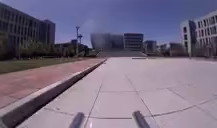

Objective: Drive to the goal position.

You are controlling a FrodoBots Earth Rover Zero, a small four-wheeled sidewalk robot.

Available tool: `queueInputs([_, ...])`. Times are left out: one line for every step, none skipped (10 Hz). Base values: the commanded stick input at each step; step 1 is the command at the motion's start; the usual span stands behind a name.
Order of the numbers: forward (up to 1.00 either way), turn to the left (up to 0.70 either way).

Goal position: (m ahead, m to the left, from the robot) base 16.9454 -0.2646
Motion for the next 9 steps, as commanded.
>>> queueInputs([1.0, 0.0])
queueInputs([1.0, -0.22])
queueInputs([1.0, -0.27])
queueInputs([1.0, -0.27])
queueInputs([1.0, -0.27])
queueInputs([1.0, -0.27])
queueInputs([1.0, -0.27])
queueInputs([1.0, -0.27])
queueInputs([1.0, -0.27])
